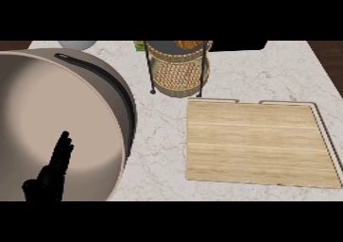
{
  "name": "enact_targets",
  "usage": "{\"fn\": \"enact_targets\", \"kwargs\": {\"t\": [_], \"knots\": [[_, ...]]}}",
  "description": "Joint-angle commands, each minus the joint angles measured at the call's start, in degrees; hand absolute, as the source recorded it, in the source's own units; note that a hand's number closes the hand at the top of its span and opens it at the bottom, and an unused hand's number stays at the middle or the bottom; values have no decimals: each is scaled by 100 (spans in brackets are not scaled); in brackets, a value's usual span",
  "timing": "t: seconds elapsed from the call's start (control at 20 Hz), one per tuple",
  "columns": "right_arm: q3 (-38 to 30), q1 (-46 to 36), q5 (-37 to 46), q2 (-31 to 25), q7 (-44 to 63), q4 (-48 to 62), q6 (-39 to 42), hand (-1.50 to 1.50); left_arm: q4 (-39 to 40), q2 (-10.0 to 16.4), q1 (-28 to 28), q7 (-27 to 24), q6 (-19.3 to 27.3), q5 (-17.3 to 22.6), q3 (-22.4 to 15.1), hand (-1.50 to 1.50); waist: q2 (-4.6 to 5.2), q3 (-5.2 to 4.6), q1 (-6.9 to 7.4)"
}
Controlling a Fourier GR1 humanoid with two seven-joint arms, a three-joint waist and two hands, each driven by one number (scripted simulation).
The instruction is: Pick the croissant from the tray and place it in the tiered basket
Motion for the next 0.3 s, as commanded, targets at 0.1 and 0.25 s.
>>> {"fn": "enact_targets", "kwargs": {"t": [0.1, 0.25], "knots": [[-657, 980, -715, -1119, -331, -71, 1434, -150, 363, -160, -419, 404, 31, 4, -29, 0, 107, -128, -27], [-851, 1276, -1000, -1390, -381, -132, 1985, -150, 790, -296, -545, 222, 44, -12, -41, 0, 111, -136, -28]]}}
